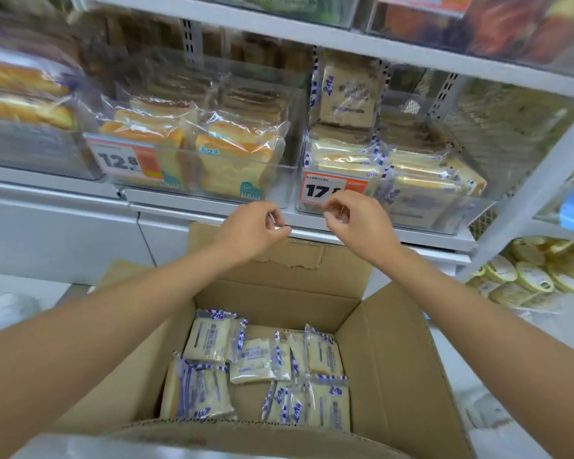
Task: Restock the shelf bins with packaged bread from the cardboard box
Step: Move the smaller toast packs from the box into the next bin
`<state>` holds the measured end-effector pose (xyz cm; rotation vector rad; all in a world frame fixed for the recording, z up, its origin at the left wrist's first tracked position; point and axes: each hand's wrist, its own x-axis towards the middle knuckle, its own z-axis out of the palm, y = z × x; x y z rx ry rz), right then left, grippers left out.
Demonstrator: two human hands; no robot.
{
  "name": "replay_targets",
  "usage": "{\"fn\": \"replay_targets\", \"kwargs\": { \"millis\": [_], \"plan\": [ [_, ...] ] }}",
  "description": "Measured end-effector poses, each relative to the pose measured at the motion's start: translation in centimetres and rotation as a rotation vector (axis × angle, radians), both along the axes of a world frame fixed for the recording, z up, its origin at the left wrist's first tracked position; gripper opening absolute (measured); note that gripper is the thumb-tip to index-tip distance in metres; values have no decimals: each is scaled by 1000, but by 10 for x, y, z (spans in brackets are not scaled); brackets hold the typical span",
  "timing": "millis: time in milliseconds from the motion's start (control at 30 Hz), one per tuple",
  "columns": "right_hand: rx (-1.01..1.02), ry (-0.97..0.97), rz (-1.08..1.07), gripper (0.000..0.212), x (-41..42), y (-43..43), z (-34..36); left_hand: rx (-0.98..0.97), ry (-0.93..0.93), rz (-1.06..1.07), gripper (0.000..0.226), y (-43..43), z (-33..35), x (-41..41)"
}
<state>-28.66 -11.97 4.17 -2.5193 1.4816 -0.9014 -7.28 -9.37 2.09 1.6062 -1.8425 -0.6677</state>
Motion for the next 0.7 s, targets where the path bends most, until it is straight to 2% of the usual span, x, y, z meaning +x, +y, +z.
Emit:
{"fn": "replay_targets", "kwargs": {
  "millis": [167, 300, 433, 567, 633, 700],
  "plan": [
    [494, 196, 92, 19, 2, 47, -97, 322, 11, 38, 10, 43, -93, 34],
    [731, 356, 167, 32, 4, 59, -177, 465, 58, 93, 13, 64, -146, 56],
    [878, 380, 216, 48, 24, 54, -242, 537, 118, 148, 12, 74, -181, 69],
    [1017, 541, 253, 72, 54, 44, -296, 597, 163, 189, 11, 85, -198, 76],
    [1055, 611, 228, 73, 66, 42, -319, 623, 163, 207, 11, 88, -202, 77],
    [991, 656, 196, 63, 72, 42, -330, 640, 154, 207, 12, 88, -206, 78]
  ]
}}
